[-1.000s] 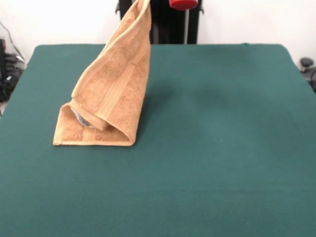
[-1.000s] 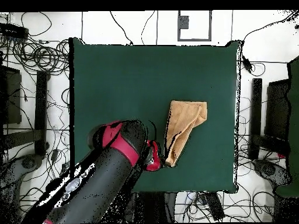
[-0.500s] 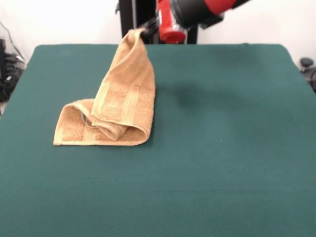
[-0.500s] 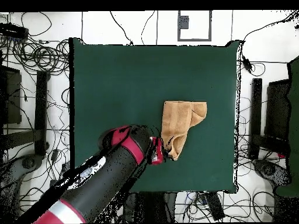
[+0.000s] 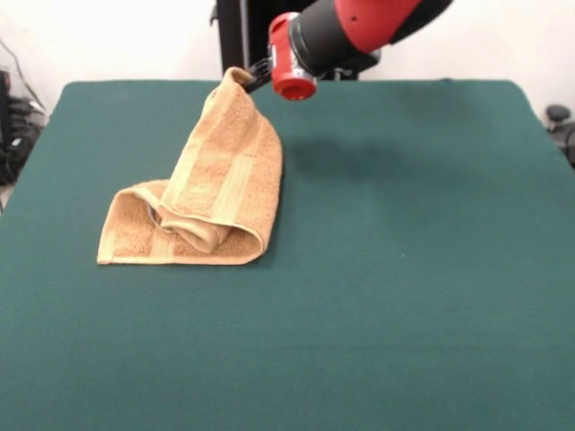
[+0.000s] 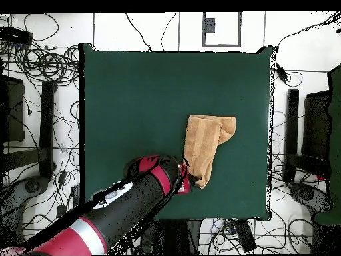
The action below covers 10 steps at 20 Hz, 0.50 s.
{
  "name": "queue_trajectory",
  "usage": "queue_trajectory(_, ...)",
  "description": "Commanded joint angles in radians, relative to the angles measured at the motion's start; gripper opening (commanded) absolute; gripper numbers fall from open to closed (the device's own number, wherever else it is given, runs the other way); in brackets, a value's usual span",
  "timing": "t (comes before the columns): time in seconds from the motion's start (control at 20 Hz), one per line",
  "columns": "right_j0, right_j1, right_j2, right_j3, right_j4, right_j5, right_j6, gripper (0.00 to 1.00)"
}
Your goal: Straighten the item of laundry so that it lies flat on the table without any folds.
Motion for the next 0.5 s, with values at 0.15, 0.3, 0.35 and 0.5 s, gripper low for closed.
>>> queue_trajectory(0.15,0.063,0.025,0.056,0.054,0.104,0.072,0.265,0.00)
queue_trajectory(0.3,0.063,0.006,0.081,0.087,0.150,-0.044,0.300,0.00)
queue_trajectory(0.35,0.053,-0.010,0.104,0.104,0.165,-0.099,0.295,0.00)
queue_trajectory(0.5,0.019,-0.067,0.177,0.165,0.216,-0.287,0.276,0.00)
